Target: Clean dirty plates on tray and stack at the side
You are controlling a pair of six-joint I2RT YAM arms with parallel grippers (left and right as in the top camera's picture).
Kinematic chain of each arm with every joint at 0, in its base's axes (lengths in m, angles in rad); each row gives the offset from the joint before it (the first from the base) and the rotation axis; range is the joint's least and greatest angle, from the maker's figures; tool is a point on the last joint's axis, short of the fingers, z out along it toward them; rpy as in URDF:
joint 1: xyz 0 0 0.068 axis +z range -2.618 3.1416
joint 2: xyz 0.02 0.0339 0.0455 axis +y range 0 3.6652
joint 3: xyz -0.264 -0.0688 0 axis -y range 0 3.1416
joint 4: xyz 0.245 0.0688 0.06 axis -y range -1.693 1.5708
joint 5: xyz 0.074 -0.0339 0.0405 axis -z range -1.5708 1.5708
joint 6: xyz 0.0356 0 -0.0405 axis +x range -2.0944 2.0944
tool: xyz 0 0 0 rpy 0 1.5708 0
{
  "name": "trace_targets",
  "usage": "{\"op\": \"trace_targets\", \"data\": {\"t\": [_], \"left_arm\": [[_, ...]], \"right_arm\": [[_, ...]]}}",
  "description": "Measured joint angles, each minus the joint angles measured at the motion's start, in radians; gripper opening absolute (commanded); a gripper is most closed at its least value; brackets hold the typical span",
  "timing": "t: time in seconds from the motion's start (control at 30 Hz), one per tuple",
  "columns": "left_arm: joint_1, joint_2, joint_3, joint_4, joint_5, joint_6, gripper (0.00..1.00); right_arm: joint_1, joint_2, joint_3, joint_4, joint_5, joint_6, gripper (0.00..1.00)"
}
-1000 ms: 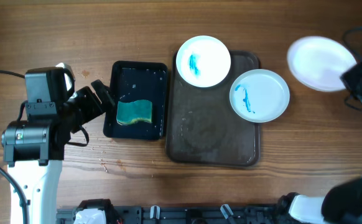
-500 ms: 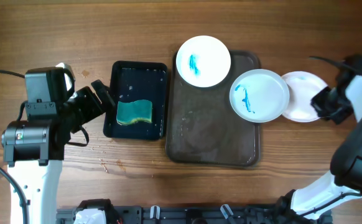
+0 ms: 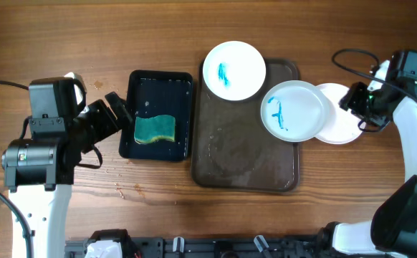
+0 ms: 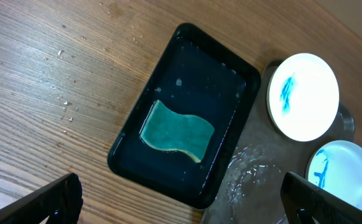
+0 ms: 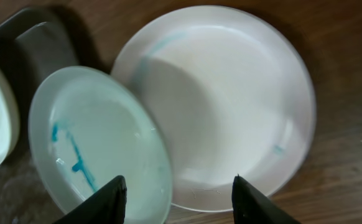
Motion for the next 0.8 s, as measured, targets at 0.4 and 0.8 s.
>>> {"op": "trace_targets", "data": {"t": [0.4, 0.8], "left_arm": [[0.0, 0.0, 0.0, 0.0, 0.0, 0.0, 1.0], [-0.032, 0.0, 0.0, 0.002, 0.0, 0.0, 1.0]], "right_arm": [[0.035, 0.129, -0.178, 0.199, -0.075, -0.048, 0.04], [0.272, -0.155, -0.208, -0.037, -0.102, 0.04, 0.04]]}}
